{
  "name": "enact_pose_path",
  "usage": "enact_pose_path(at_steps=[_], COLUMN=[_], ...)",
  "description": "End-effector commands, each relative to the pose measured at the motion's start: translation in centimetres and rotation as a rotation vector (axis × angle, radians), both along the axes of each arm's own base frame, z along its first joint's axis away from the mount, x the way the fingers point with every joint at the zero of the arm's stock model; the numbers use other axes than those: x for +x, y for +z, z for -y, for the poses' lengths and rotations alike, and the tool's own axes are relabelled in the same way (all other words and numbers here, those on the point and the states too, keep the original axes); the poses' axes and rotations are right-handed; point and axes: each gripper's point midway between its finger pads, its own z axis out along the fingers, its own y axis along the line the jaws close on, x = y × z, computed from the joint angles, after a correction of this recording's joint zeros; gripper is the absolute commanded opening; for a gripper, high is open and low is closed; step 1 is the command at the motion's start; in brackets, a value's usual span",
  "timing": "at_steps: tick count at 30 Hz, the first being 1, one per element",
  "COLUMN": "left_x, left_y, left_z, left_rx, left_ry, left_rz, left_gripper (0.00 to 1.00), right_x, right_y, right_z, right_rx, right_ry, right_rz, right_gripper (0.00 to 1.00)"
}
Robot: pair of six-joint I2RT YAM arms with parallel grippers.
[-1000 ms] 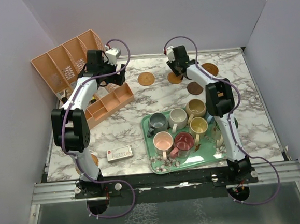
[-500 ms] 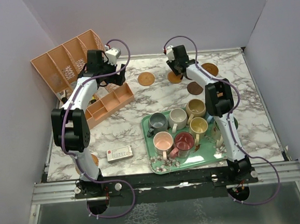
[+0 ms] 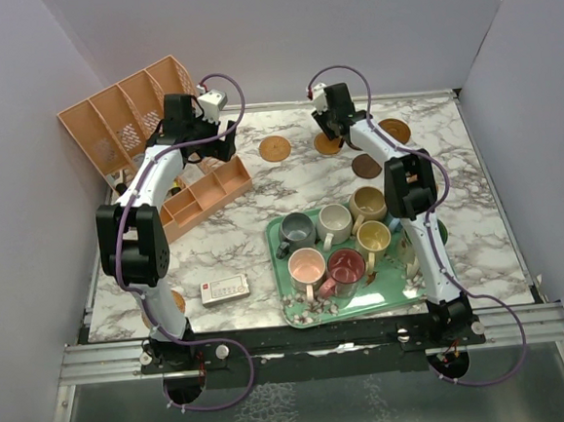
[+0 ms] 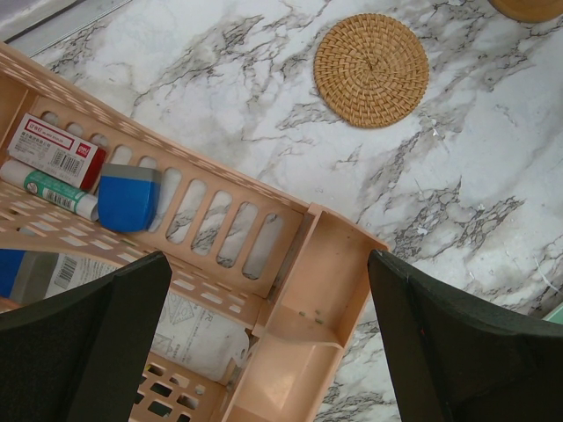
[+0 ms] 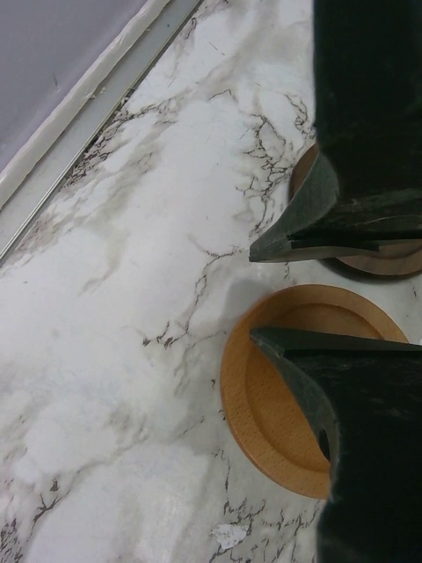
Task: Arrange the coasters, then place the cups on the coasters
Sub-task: Move the coaster to the center of the board.
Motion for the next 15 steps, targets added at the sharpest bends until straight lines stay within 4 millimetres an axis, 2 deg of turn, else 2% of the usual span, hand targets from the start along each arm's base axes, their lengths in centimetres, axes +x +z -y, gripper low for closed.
enact_pose_path(at_steps=[1,4,9,15], left_x=[-0.2,-0.2,-0.3,-2.4], left_y=[1.4,1.7,2.3,2.0], left_z=[-0.1,-0.1,-0.5,-1.8], left_rx=[-0.004,-0.005,0.025,0.163], left_ry=[-0.008,-0.008,-0.012,-0.089], left_rz=[0.029,0.035,0.048,0.026], left_gripper=[0.99,0.99,0.99,0.99], right_x=[-1.3,-1.3,-1.3,-2.6], right_y=[-1.7,0.3,4.8,9.9], right_z=[0.2,0.0,-0.5,-1.0], right_rx=[0.01,0.025,0.059,0.101], right_ry=[0.016,0.022,0.042,0.085], right_rz=[-0.074,-0.051,0.002,0.045], right_gripper=[0.39,0.43,0.52,0.59])
